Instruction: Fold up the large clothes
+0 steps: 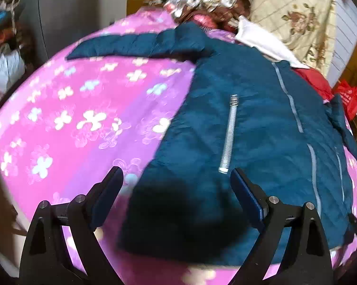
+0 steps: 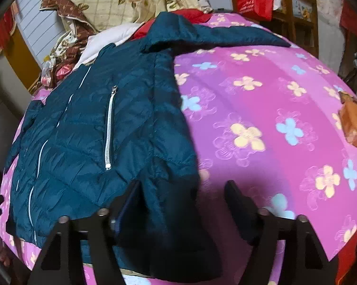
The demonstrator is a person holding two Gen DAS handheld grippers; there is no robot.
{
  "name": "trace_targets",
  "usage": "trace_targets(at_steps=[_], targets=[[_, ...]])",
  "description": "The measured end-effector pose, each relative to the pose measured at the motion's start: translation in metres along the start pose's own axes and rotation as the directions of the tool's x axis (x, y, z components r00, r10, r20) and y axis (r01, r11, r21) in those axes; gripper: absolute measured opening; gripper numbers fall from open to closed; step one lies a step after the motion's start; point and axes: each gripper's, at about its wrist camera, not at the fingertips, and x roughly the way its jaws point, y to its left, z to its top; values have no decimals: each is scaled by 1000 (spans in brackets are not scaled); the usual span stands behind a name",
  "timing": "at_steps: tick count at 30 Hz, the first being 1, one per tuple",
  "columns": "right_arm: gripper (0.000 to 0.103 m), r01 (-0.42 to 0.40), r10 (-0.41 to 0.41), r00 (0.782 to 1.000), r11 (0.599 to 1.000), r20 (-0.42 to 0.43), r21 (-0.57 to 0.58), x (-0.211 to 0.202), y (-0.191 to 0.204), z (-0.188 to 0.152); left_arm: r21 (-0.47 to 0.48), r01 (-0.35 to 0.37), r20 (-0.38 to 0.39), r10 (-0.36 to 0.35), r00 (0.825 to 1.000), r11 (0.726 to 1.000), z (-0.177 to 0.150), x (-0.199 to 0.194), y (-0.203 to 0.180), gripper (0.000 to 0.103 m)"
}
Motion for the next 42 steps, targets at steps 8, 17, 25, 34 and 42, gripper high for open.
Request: trace_targets(at_steps=[8,17,25,34,42], targets=[[24,-46,44,998,998,-49,-37,4,11,0,33,17,-122,-13,992,999,0,34,-15,60],[12,-56,47,995,994,-88,-97,-16,13,-19,85,21,-151,-8,988,996,-27,9,-24,24],[15,-63,54,996,990,-70,-125,-42,3,-36,50,27,-107,-21,994,998,-45,-31,-2,24],[64,-100,129,972,983,196,-151,-121,32,-6,-28,-18,85,20,996,999,-11,-99,37,45],[66,-234,286,943,934,173,-270,-112,128,21,-176,76,153,-49,987,981,53,-103,73,80]])
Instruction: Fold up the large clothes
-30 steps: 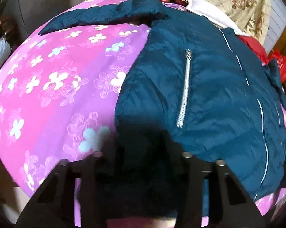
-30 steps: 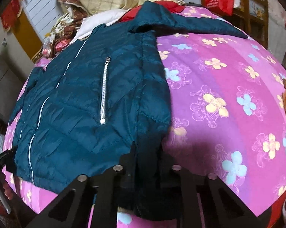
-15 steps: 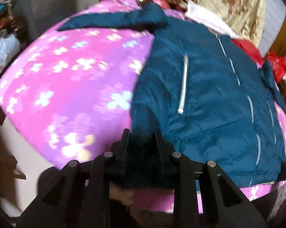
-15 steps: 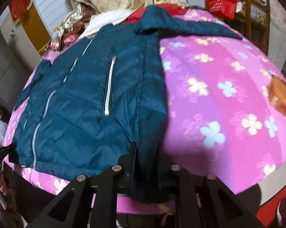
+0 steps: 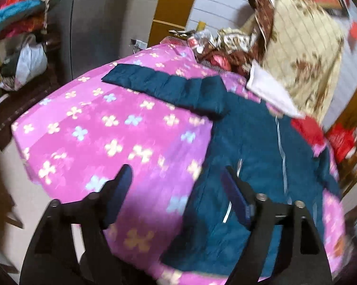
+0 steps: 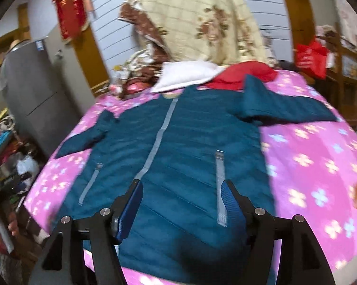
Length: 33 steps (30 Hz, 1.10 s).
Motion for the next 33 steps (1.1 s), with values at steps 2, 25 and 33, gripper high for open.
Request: trace_targets(at_steps=[2,25,33], targets=[[66,-32,32,999,999,-2,-8,17,16,5,-50,10,5,-10,1000,999,24,14,8,80],[66,-16,23,997,995,-71,99,170,-25,23,-502,110,-113,-191,975,858,159,290,126,79],[66,18,-11,995,997,-100,76,184,-34,15,-447,30,-124,-96,988,894,193,321,119,82]])
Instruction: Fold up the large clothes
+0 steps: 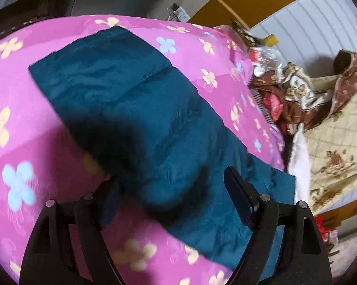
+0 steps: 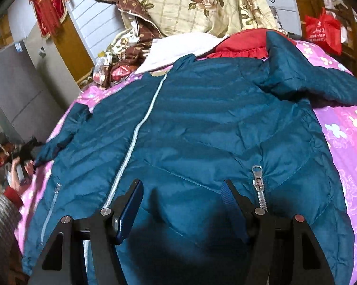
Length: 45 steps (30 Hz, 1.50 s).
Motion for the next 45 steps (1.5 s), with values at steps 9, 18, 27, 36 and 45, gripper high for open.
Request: trace_targets(at_steps=[9,18,27,36,45], targets=[[66,3,-3,1000,1000,-5,8,10,-5,-9,202,-117,75,103,992,972,0,-37,-82,11],[66,-43,34,996,992,78,115,-32,-25,-5,628,157,-33,-175,984,762,-146,-95,-284,9],[66,78,-121,977,969,174,236,-120,-81,-4,734,421,-417,-136,899,533,-367,-68,-336,22],[66,48,-80,982,982,172,183,-155,-59,1,779,313,-283,-141,949,543,-400,-135,-227,46],[67,66,-65,998,986,-14,153,-68,-36,56,754,46,-1,-69,998,655,-387,-139,-122,68]])
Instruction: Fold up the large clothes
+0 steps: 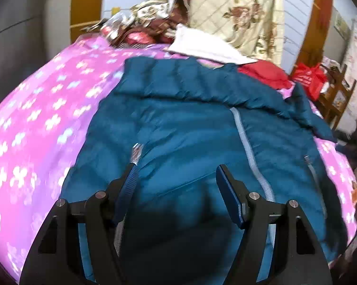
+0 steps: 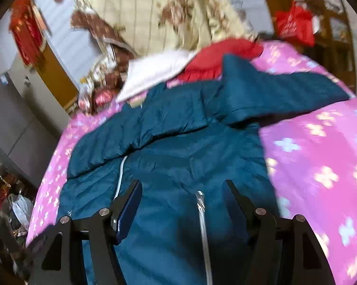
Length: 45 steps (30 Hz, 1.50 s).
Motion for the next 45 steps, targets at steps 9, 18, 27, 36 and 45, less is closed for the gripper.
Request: trace_targets(at_steps=[9,18,27,36,45], targets=[[67,164,-149,982,978,-119,131,135,-14,74,-30,26,-17,-27,1000,999,-16,26,19,68],[10,164,-142,983,962,-114,217,159,-18,98,-77,119,-21,-121,992,990,-14,29,28,69],[19,88,-79,994,989,-80,115,73,-29,53,-74,80,-27,-82,996,994,-16,29,25,69],[70,203,-233,966,950,108,237,-49,-156,35,12,-28,5,28,1000,1000,-15,-29,-20,69],[59,145,-243,965,807,97,573,-47,-322,44,123,27,65,-36,997,992,-18,-93,-88,69]])
